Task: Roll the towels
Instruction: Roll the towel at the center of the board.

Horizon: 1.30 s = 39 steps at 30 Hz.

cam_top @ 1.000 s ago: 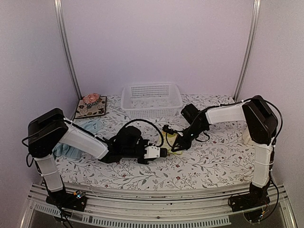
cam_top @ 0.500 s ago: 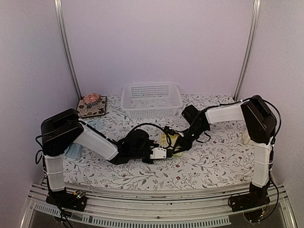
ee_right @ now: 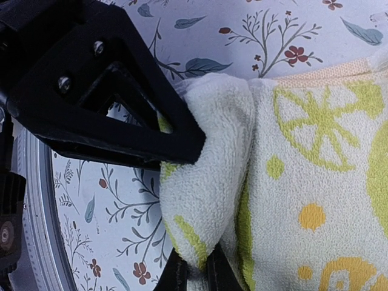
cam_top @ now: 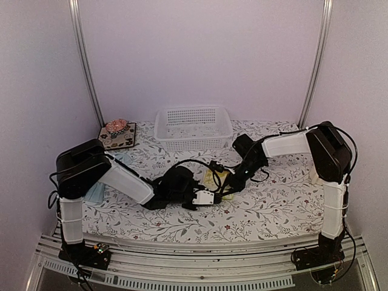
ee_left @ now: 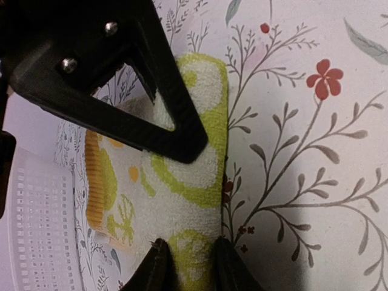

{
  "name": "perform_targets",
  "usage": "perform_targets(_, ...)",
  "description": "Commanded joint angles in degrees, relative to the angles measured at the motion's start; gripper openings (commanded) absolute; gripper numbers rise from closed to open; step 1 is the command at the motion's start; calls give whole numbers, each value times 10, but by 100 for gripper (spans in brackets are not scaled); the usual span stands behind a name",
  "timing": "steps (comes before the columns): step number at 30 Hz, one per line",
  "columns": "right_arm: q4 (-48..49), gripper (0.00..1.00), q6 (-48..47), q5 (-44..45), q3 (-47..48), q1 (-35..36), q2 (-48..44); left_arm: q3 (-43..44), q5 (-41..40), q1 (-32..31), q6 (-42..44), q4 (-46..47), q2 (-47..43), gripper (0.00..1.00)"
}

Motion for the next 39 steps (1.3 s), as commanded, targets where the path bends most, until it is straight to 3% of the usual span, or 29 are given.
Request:
perform_targets(1,-34,8,-3,-6,6,-4,24,13,-5,-7,10,-64,29,27)
perform_targets(5,-38,9,-5,-9,10,-5,24,27,-7,-6,8,-89,40,24)
perform_targets(10,-37,12,-6,-5,10,-8,14,44,-8,-6,3,-124,44,0)
perform_targets(23,21,39,-5,63,-51,-17,-89,103,63,-4,-48,-292,28,0)
perform_targets(39,123,50,-14,131,-171,-27,-183,157,105,13,-116,-393,44,0)
